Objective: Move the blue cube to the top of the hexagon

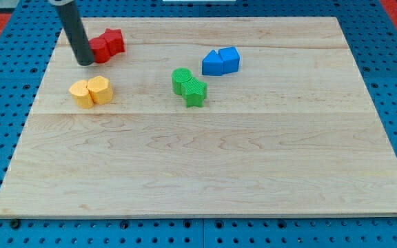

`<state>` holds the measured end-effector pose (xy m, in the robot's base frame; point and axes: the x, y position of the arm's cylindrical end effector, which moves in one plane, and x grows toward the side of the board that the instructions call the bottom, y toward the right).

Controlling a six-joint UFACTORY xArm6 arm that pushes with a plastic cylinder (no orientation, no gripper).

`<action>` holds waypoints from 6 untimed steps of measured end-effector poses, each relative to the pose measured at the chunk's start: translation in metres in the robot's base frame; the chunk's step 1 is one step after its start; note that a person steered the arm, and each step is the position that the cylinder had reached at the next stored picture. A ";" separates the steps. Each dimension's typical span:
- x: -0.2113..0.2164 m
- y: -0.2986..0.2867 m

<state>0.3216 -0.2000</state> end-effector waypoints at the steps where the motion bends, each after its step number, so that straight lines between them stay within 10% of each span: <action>1: 0.000 0.023; 6: 0.054 0.205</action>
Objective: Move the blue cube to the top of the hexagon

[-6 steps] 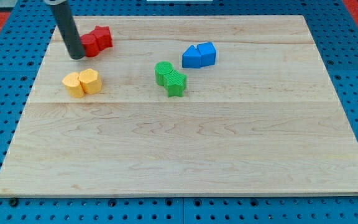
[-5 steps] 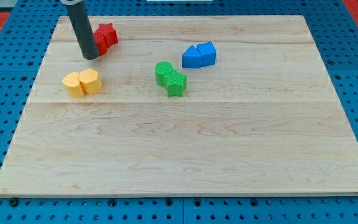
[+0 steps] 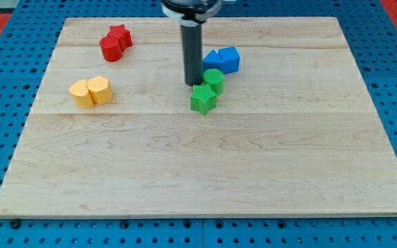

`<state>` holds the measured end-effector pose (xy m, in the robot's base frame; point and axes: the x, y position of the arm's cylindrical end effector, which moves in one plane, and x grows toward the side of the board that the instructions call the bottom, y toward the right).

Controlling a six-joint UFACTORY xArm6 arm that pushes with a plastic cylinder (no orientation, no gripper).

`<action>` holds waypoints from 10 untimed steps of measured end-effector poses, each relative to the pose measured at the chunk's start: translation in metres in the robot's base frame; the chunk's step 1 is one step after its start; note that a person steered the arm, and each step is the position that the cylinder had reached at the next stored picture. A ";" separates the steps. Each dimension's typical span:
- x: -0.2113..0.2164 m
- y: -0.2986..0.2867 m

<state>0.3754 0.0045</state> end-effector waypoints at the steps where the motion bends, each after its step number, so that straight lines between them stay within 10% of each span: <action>1: 0.000 0.037; 3: -0.040 0.101; 6: -0.083 -0.056; 8: -0.064 -0.017; 10: -0.042 -0.103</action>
